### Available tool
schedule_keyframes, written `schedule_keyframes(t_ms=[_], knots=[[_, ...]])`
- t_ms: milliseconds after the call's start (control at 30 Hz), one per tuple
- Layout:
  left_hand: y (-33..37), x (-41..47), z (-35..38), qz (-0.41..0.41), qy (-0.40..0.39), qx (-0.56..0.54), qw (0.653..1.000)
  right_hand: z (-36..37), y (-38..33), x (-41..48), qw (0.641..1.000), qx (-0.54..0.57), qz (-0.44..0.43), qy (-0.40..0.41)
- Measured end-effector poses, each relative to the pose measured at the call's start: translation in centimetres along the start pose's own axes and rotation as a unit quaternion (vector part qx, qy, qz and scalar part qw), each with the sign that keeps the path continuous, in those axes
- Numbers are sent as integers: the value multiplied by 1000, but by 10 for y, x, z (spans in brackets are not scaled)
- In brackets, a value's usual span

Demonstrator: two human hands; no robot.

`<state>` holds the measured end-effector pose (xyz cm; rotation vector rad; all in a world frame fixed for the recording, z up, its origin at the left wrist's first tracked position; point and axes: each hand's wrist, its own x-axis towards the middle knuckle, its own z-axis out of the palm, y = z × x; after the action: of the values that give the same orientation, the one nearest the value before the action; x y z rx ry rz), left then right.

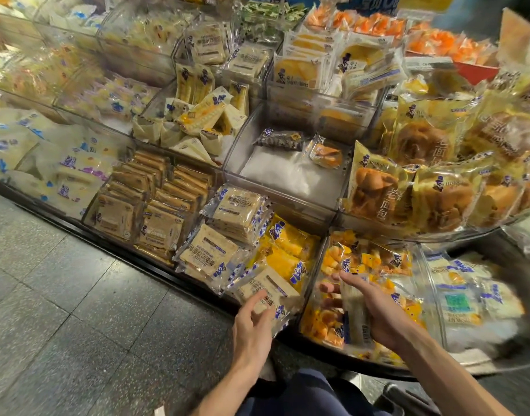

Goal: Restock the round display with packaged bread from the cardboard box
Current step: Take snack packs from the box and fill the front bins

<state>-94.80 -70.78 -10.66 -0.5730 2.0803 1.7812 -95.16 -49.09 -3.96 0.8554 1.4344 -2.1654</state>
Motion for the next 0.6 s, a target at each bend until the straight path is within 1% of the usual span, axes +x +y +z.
schedule_keyframes(t_ms=[100,200,333,467,500,533,567,600], knots=[[-2,-11,0,14,28,8,999,-5,-7,1,1000,11,-4,-27],[-9,-13,-1,9,49,29,998,-12,-8,3,1000,3,0,-28],[-8,-1,5,12,26,83,996,-17,-4,8,1000,-18,15,-7],[-8,14,12,19,5,135,991,-20,-3,9,1000,-24,16,-10],[-6,15,13,16,-4,159,987,-20,-4,8,999,-23,15,-18],[-5,16,13,16,-14,207,978,-19,-5,5,999,-20,13,-24],[-4,17,12,31,-21,278,960,-17,-6,4,999,-17,12,-27],[-1,18,13,57,-25,363,930,-16,-7,3,999,-14,11,-30]])
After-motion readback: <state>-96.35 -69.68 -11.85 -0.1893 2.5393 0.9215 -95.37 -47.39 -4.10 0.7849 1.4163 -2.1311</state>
